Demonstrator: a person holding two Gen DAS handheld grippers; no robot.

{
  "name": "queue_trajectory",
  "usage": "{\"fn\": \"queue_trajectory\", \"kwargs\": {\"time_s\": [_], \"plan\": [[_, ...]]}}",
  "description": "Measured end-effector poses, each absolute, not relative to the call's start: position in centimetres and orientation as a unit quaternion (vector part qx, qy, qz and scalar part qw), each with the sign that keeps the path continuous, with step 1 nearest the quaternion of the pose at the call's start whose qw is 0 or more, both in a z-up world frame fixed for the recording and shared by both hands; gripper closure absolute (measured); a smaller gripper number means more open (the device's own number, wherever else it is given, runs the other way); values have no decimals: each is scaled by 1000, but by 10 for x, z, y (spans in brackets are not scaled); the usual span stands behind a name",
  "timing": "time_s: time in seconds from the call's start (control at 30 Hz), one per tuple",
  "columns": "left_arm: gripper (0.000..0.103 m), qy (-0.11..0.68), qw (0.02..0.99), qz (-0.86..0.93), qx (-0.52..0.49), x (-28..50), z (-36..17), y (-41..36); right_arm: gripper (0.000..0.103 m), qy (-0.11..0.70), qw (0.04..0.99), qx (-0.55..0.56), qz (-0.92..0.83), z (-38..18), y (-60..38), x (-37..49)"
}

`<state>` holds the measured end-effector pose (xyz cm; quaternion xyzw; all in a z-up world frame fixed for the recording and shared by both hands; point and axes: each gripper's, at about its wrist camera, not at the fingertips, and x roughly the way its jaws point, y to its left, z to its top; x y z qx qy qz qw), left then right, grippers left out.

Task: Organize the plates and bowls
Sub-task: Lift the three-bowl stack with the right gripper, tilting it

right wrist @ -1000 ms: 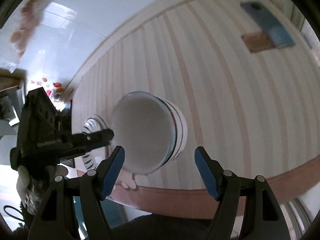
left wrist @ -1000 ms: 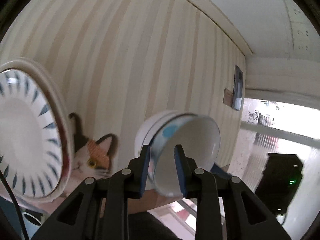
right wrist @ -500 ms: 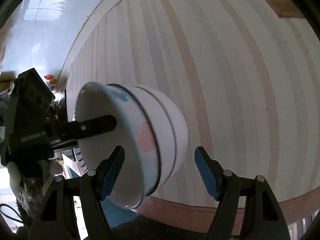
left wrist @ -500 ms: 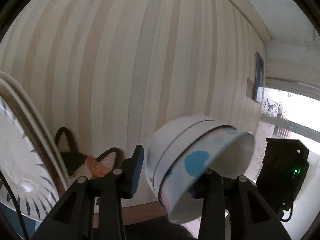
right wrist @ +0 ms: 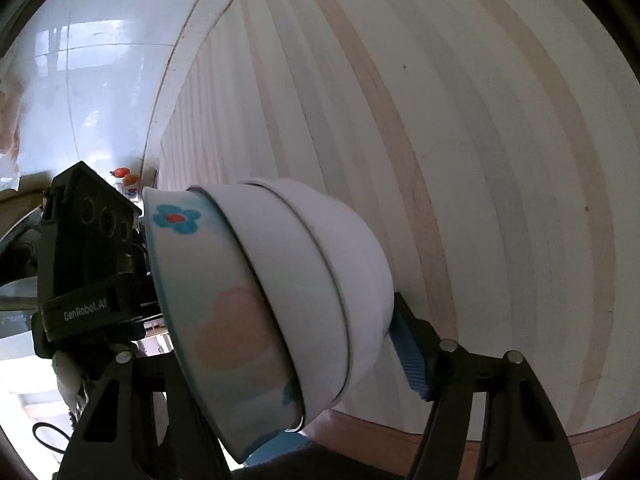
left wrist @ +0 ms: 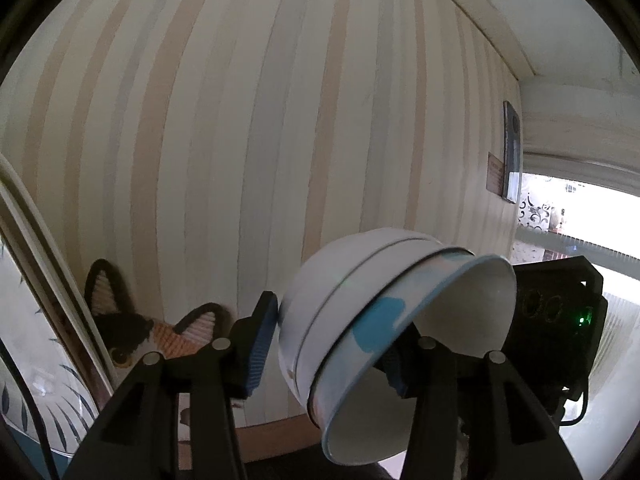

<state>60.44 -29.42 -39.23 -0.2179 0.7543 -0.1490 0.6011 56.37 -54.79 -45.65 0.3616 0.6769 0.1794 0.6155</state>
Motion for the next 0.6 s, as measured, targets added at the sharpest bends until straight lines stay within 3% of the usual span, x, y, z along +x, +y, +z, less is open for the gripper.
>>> {"fn": "queue_trajectory", "kwargs": {"time_s": [0.17, 0.6], "plan": [[58, 744, 622, -144, -198, 602, -386, -297, 46, 672, 634, 339, 177, -454, -546, 562], [58, 737, 633, -138, -191, 600, -382, -297, 47, 662, 645, 327, 197, -447, -548, 566]]}}
